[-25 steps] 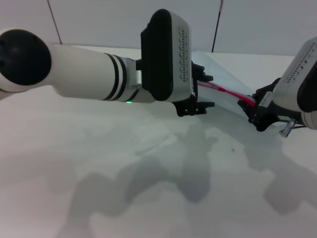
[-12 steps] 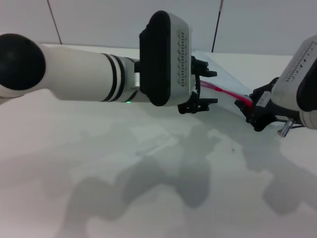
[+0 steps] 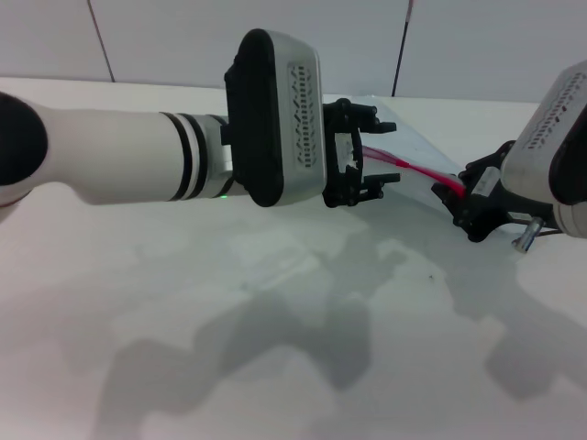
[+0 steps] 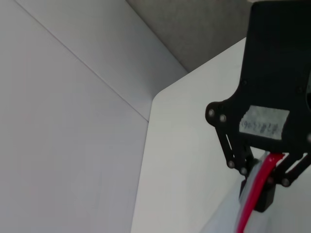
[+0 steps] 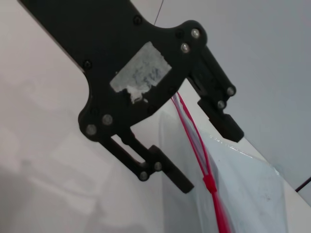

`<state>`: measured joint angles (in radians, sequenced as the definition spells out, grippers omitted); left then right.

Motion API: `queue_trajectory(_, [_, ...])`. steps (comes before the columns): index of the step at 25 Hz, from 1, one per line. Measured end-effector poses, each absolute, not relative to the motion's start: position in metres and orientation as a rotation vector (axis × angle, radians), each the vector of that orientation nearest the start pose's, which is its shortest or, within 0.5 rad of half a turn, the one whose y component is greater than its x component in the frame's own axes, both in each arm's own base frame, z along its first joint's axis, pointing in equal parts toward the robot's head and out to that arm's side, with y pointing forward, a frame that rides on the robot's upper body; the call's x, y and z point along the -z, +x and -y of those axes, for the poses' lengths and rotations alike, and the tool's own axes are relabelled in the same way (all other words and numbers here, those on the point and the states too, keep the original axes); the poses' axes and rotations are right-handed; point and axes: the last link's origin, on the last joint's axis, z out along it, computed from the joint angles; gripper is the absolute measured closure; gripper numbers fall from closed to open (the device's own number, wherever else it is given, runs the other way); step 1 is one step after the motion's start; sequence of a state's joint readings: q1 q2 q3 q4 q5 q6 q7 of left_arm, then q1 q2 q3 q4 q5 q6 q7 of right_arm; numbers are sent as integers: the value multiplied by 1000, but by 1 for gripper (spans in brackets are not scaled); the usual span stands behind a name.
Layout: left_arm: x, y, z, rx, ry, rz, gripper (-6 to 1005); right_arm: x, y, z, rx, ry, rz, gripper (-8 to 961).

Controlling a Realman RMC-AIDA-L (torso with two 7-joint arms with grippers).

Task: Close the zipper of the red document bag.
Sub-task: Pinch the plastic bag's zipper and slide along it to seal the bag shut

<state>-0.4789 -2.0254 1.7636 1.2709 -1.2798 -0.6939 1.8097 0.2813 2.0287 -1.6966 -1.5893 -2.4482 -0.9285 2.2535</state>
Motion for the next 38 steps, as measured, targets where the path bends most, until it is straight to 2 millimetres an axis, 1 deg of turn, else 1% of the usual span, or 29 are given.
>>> queue_trajectory(5, [56, -121, -371, 141, -2507, -565, 444, 9, 166, -346, 98, -2478, -212, 904])
queue_trajectory(17, [62, -124, -371, 138, -2524, -565, 457, 8, 165, -346, 97, -2476, -208, 904])
queue_trajectory(22, [66, -127, -371, 127, -2533, -557, 523, 8, 165, -347, 97, -2475, -207, 904])
queue_trajectory(29, [72, -125, -371, 113, -2513, -579, 542, 8, 165, -347, 99, -2476, -208, 904])
queue_trajectory(38, [71, -122, -371, 116, -2501, -587, 567, 9, 165, -348, 101, -2480, -206, 904])
